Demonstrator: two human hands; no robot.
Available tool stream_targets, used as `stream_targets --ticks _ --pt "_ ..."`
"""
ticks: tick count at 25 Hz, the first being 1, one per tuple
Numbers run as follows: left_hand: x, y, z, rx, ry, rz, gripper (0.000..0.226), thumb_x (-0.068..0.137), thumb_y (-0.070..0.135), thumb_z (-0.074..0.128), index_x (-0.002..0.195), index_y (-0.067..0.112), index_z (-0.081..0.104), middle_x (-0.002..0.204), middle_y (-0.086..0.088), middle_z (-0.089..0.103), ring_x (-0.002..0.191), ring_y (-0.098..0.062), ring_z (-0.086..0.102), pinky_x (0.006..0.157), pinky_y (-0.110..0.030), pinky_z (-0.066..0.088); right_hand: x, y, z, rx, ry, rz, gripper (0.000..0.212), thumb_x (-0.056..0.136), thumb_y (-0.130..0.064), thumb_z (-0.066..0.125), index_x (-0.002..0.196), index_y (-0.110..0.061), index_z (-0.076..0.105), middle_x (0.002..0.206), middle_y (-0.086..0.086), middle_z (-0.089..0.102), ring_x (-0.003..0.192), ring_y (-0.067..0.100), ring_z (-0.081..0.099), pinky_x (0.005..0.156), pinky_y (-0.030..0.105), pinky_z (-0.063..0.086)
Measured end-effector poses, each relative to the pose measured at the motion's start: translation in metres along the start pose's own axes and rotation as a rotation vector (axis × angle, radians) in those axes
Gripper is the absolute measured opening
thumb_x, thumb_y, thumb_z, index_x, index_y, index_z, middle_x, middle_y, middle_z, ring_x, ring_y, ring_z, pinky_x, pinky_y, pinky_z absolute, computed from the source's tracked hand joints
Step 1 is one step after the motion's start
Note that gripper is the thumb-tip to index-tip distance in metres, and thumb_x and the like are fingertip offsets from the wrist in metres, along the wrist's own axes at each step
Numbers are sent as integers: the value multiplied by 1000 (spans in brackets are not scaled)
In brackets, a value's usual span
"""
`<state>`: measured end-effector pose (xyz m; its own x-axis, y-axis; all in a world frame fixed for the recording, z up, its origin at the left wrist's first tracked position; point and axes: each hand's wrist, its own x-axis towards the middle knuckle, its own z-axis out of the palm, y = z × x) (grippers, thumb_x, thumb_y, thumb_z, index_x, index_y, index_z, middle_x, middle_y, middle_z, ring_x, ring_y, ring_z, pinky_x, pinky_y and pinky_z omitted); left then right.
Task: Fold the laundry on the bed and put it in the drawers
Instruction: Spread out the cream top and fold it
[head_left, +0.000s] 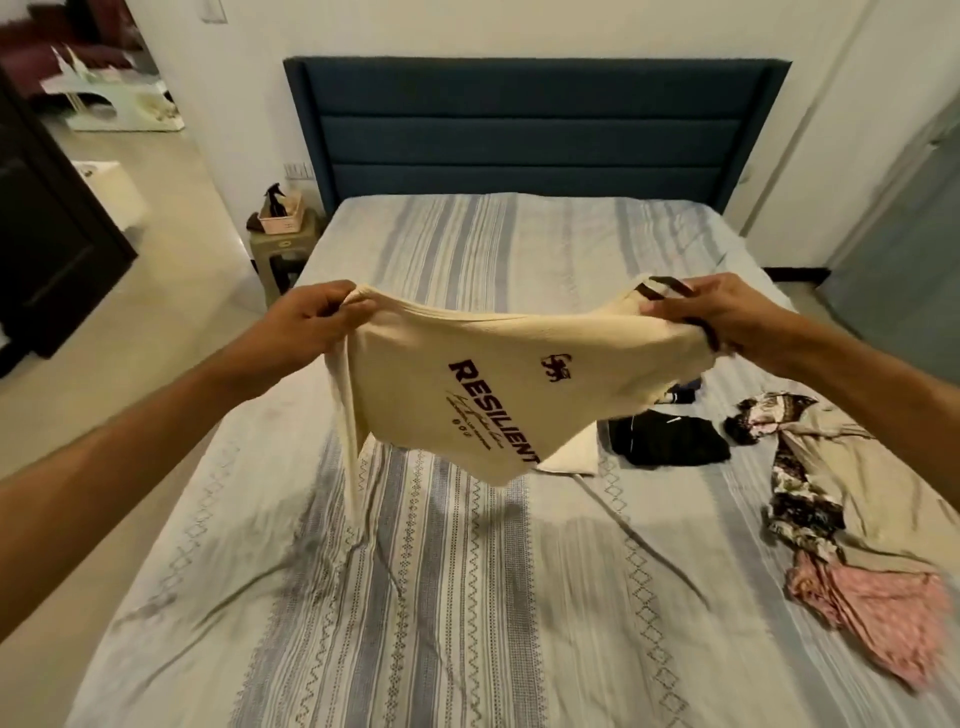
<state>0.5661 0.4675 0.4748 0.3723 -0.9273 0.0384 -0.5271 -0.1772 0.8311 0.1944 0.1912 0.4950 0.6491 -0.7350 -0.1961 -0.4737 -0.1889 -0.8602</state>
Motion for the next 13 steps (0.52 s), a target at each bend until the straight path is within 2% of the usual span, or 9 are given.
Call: stream_targets --ticks 2,4,6,7,8,10,11,13 --pt "-3 11 0 -32 32 -43 46 102 58 47 115 19 68 114 -16 59 100 -17 56 97 -51 53 0 -4 -15 83 -41 4 44 74 -44 84 105 -14 80 101 9 77 96 26 70 83 34 57" --pt "-4 24 6 -56 60 -71 56 102 61 42 118 12 64 121 -20 58 102 -17 55 98 -43 50 1 -11 -24 113 -9 -13 44 78 -42 83 108 -10 80 111 14 75 107 32 70 99 43 57" --pt "0 38 9 -52 92 -12 54 101 58 49 113 7 64 112 -18 61 95 -12 57 89 -32 48 5 -14 -30 73 -6 -42 34 92 -34 75 113 -8 78 118 18 73 113 36 68 104 49 55" --pt "3 45 7 -20 92 45 46 99 53 59 110 9 65 103 -12 64 90 -9 59 83 -28 48 8 -14 -32 43 -10 -57 29 95 -31 72 115 -9 77 118 18 72 113 36 68 103 49 56" --pt "7 48 3 50 59 91 38 93 47 71 109 13 66 97 -2 66 87 -6 61 78 -23 49 13 -12 -32 16 -17 -72 25 98 -28 69 115 -11 77 117 18 71 113 36 68 102 48 57" --pt "18 35 -5 386 -72 73 45 77 39 90 111 25 65 99 9 67 87 -5 60 74 -22 46 25 -6 -30 -15 -18 -97 20 101 -24 66 115 -13 76 118 17 71 113 33 68 100 46 57" --pt "26 17 -5 608 -127 21 48 74 33 93 112 23 66 102 4 69 89 -11 61 74 -26 46 33 -1 -27 -21 6 -105 19 102 -22 64 114 -14 76 117 16 71 113 30 68 99 44 56" --pt "40 -40 6 892 -112 -89 35 78 18 86 108 8 72 103 -15 72 96 -33 65 82 -38 50 52 8 -19 -23 110 -132 16 103 -19 62 111 -15 76 108 10 73 103 19 66 92 33 52"
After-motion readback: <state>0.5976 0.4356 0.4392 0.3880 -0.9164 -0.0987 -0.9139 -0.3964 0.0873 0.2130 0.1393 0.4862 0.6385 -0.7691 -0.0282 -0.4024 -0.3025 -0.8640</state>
